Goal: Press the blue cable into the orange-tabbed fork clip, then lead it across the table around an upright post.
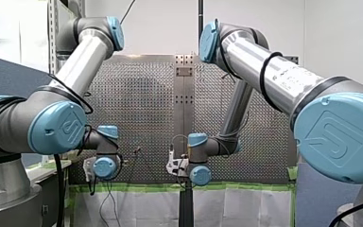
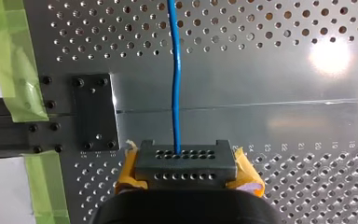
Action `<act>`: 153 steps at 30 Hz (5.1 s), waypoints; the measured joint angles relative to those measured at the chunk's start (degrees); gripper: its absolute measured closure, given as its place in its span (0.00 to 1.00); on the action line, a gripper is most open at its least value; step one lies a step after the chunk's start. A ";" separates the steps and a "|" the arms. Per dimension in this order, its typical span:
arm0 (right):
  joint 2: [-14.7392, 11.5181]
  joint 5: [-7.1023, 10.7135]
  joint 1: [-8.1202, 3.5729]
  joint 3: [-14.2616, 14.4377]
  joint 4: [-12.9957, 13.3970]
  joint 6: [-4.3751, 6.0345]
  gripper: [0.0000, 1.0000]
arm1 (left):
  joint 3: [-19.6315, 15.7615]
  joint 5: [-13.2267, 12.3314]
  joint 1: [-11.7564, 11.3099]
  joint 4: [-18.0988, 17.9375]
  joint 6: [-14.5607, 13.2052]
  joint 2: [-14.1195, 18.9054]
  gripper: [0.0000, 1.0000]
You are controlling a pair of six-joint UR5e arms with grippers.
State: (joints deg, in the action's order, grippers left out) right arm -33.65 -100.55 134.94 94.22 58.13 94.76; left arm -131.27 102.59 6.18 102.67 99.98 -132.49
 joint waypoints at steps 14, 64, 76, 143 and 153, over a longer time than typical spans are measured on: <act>0.03 1.86 -2.34 -0.76 -0.44 -0.24 1.00 | 5.99 -0.22 -0.44 3.84 1.12 -7.22 1.00; 1.01 3.88 -3.18 -3.01 -1.24 -0.57 1.00 | 9.38 -1.78 -3.00 8.57 1.05 -1.47 1.00; 3.21 3.80 -3.55 -3.86 -1.13 -0.41 1.00 | 9.46 -2.06 -3.45 7.33 1.42 -1.52 1.00; 5.25 3.59 -6.22 -11.81 -6.82 -1.03 1.00 | 22.56 -8.95 -5.80 19.40 4.40 -8.36 1.00; 5.26 3.59 -7.47 -13.34 -8.23 -1.05 1.00 | 24.84 -9.38 -7.04 23.61 5.19 -8.42 1.00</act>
State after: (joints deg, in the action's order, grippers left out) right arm -28.40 -96.95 127.47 80.88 49.90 93.72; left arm -106.43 93.21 -0.85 126.27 105.18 -140.91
